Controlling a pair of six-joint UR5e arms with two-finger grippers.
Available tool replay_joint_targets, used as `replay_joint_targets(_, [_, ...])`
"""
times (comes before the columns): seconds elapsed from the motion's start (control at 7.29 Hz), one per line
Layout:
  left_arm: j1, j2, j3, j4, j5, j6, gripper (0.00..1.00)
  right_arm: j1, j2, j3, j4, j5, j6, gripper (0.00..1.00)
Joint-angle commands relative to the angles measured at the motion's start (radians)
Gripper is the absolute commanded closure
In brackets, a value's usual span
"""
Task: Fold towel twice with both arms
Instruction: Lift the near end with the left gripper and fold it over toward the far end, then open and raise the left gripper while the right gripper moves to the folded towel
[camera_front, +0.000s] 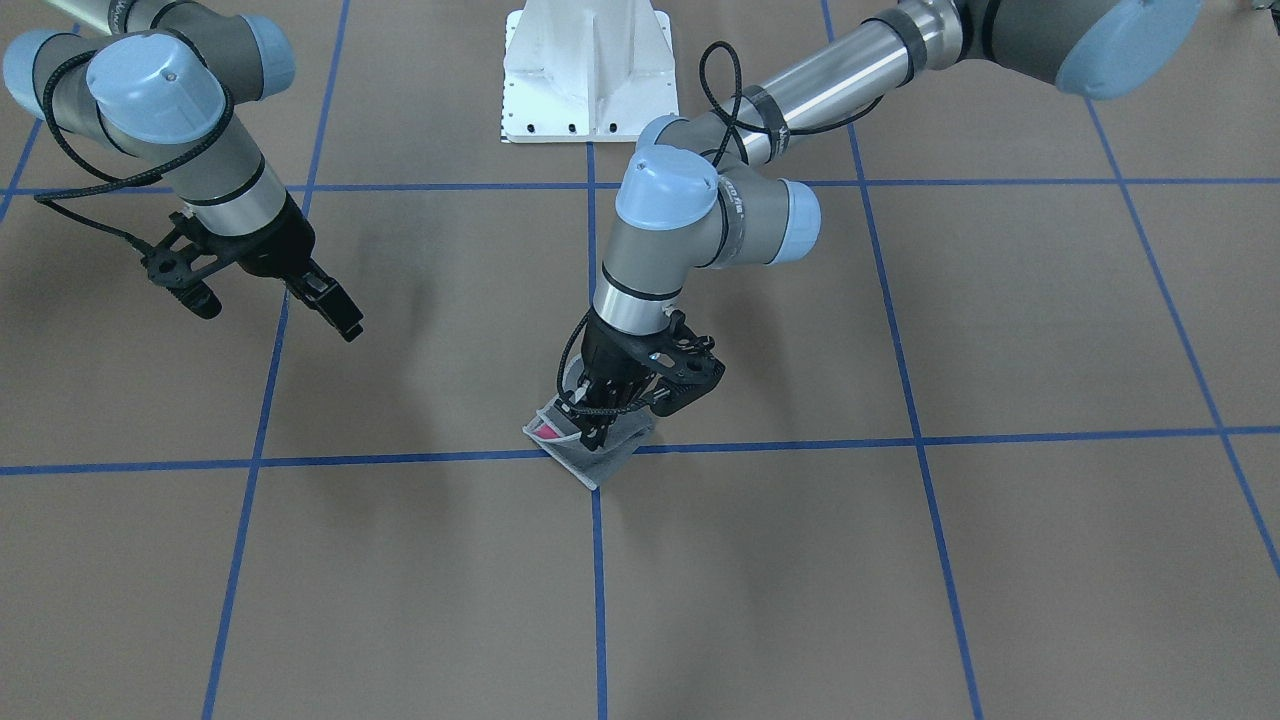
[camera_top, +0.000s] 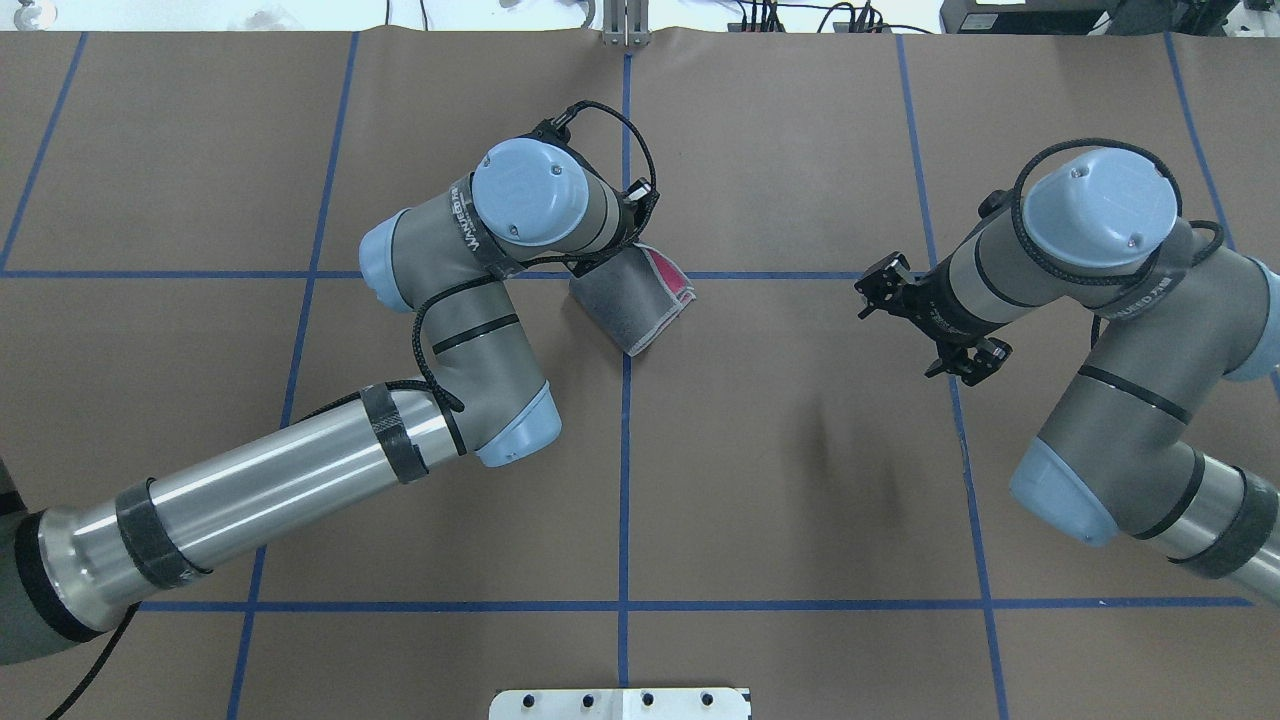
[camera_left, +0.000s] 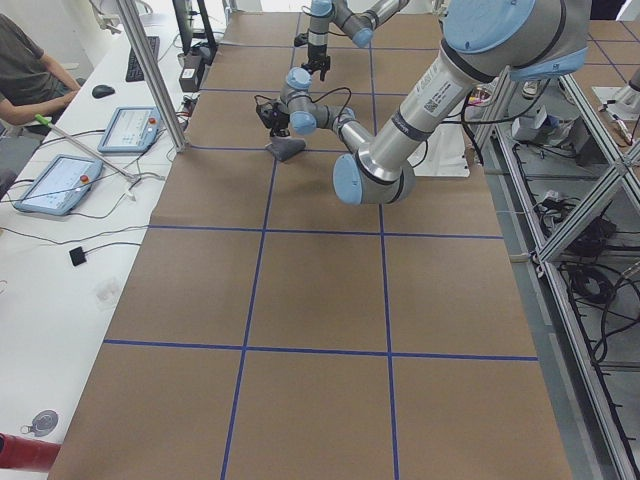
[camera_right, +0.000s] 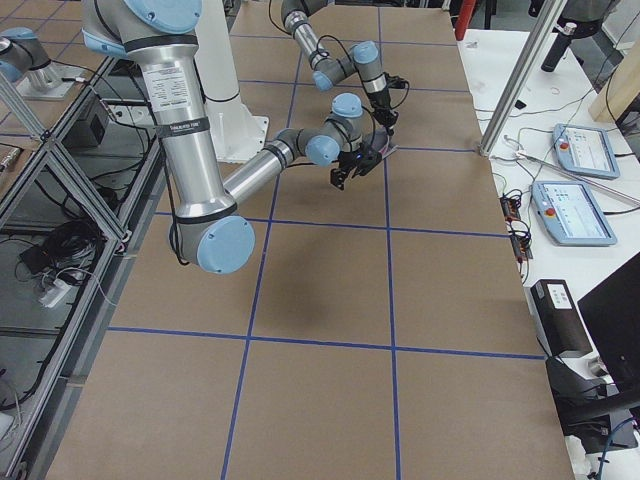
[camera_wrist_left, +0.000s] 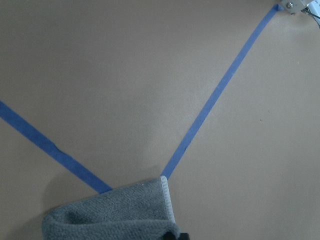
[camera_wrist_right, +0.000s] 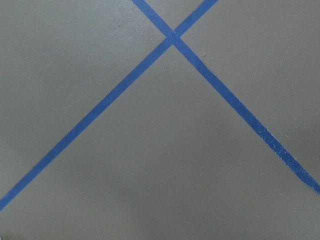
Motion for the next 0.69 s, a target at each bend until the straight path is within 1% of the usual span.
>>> replay_joint_targets(0.0, [-0.012,-0.013,0.059,-0.044,0.001,0.011,0.72,-0.002,-0.005,-0.002,0.0,-0.003,0.0,0.0])
replay_joint_targets(0.14, [-0.027,-0.022,0.086,-0.046,-0.001,0.011,0.21,-0.003,-0.005,-0.005,0.0,-0.006,0.002,0.0])
replay_joint_targets(0.27, [-0.032,-0.036,0.102,-0.046,0.001,0.011,0.0,-0.006,-0.005,-0.006,0.002,-0.012,0.002,0.0])
replay_joint_targets(0.55, [-0.046,-0.05,0.093,-0.046,-0.001,0.011,0.0,-0.011,0.008,-0.013,0.003,-0.012,0.006,0.0])
